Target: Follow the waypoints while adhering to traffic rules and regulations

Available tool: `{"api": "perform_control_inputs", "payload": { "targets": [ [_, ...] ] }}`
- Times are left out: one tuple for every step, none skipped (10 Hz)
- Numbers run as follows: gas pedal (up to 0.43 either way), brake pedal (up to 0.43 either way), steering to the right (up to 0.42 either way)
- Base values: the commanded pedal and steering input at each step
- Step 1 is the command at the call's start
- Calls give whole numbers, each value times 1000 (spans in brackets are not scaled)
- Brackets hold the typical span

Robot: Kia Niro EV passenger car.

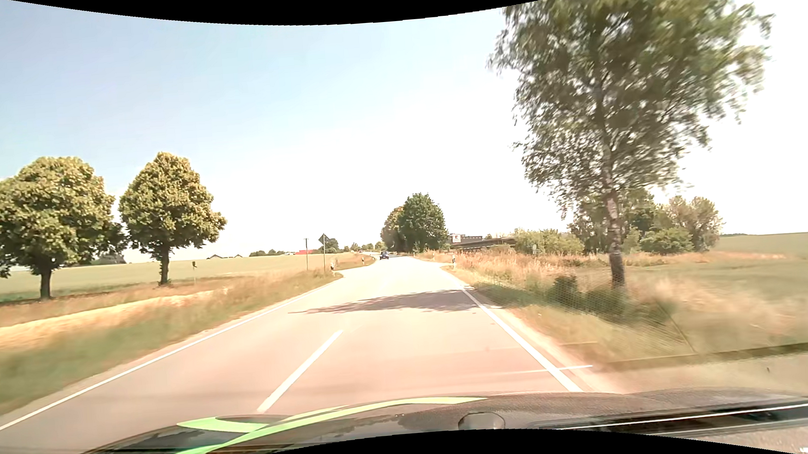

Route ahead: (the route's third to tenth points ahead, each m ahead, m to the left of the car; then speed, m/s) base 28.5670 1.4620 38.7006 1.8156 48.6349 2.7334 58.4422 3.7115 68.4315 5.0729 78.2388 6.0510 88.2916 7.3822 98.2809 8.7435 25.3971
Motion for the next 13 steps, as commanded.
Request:
{"api": "perform_control_inputs", "payload": {
  "targets": [
    [287, 0, -16],
    [299, 0, -17],
    [299, 0, -16],
    [311, 0, -15],
    [311, 0, -13],
    [311, 0, -13],
    [311, 0, -13],
    [311, 0, -12],
    [311, 0, -12],
    [311, 0, -11],
    [311, 0, -12],
    [311, 0, -11],
    [311, 0, -12]
  ]
}}
